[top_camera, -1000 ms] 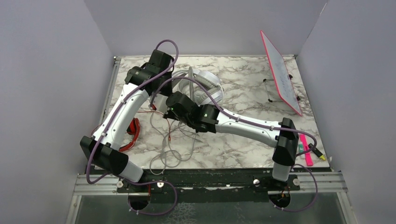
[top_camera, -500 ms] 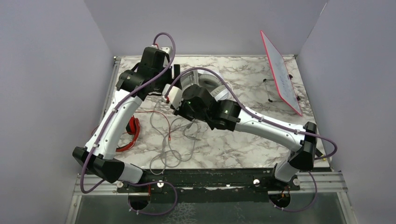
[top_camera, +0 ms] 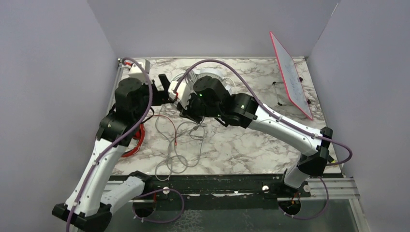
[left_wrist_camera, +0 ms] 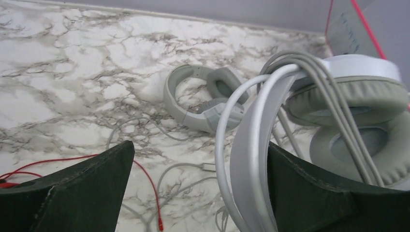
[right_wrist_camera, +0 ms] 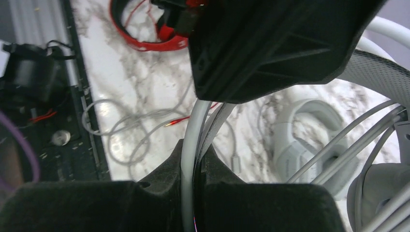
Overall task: Wrap the headphones
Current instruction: Wrap the headphones cable around the headphones, then adjust the headphones cable.
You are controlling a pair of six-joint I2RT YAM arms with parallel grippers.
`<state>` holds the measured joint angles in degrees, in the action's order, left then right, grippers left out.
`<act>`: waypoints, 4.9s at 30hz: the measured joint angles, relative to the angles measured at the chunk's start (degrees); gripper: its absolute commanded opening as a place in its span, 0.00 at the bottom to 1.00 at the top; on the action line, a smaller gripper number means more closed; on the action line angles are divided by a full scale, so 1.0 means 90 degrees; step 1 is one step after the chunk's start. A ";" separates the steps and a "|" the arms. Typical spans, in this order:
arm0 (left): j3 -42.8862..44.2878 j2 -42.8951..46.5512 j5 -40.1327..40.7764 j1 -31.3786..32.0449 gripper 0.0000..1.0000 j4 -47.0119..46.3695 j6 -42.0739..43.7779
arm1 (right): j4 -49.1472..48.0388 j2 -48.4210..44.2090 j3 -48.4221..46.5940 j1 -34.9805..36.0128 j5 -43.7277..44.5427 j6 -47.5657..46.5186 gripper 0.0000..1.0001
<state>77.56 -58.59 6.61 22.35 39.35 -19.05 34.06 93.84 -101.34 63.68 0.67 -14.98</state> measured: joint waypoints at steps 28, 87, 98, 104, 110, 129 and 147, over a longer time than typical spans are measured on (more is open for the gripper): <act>-0.5816 0.2883 -0.2647 -0.0160 0.89 -0.5486 -0.0772 | 0.3026 0.0141 -0.3089 -0.0913 0.0894 0.1333 0.01; -0.6824 -0.2941 -0.1532 0.2990 0.83 -1.4013 0.1185 | 0.3628 0.0597 -0.4031 -0.0916 0.0721 0.1525 0.01; -0.6783 -0.3432 -0.2484 0.2990 0.76 -1.4022 0.0860 | 0.3670 0.0597 -0.4031 -0.0916 0.0656 0.1549 0.01; -0.6800 -0.3225 -0.2686 0.2990 0.86 -1.4025 0.0950 | 0.3672 0.0597 -0.4031 -0.0916 0.0639 0.1549 0.01; -0.6846 -0.2453 -0.2684 0.2990 0.88 -1.4018 0.1197 | 0.3674 0.0597 -0.4031 -0.0916 0.0617 0.1549 0.01; -0.6632 -0.2169 -0.1841 0.2990 0.00 -1.3097 0.1768 | 0.3730 0.0277 -0.3740 -0.0916 -0.0311 0.1688 0.01; -0.6569 0.1525 -0.0585 0.3147 0.00 -0.8053 0.0549 | 0.3444 -0.0605 -0.1394 -0.2858 -0.5071 0.2645 0.01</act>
<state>18.44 -44.86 1.34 50.68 -33.12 -14.11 65.06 88.40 -113.89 37.95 -44.97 8.82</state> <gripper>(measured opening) 0.009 0.094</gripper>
